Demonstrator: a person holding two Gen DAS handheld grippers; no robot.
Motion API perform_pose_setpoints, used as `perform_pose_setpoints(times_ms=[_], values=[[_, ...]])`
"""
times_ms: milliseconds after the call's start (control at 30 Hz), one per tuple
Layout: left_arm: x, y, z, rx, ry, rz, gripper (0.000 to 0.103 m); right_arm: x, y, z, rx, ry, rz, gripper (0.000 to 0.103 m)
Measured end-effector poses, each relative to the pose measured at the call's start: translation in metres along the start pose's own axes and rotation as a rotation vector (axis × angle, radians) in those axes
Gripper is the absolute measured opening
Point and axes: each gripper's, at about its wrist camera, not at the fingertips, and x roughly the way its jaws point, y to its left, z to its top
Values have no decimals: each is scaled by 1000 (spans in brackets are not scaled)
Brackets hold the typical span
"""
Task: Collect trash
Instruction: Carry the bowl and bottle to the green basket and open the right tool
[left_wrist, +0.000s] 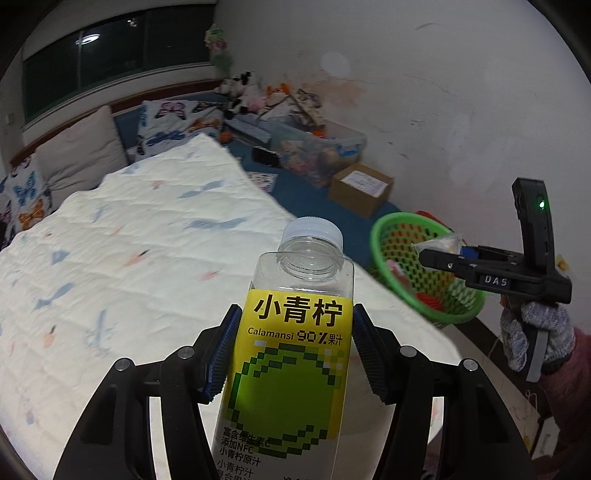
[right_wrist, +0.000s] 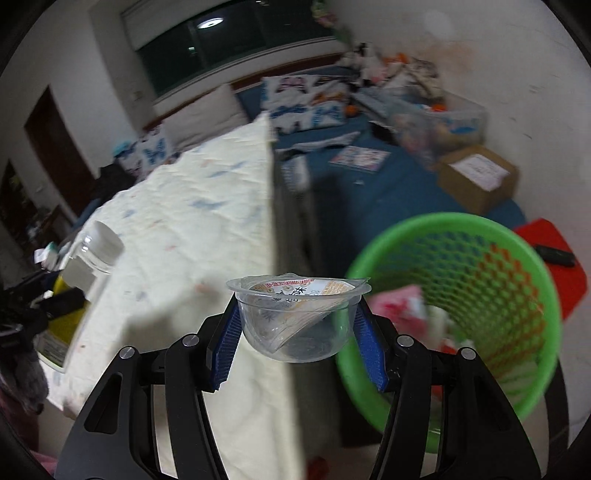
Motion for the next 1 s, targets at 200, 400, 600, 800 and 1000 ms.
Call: perform_pose_setpoints(times_ms=[200,400,600,800,1000], values=[[16,-33,18,46,3,-48,58,-18,-48,-13,65,-14,-94,58],[35,-60,33,81,19,-92,58,-26,-83,-20,127,-17,-143,58],[53,-89,45,114,34,-132,58,-35,-102,-27,166,-24,-164,64],[71,-118,61,157,41,-164,58,-45,-113,-34,190,-36,-172,72],[88,-138,73,165,63,-196,58,-59,-121,-39,215,-56,-175,73]])
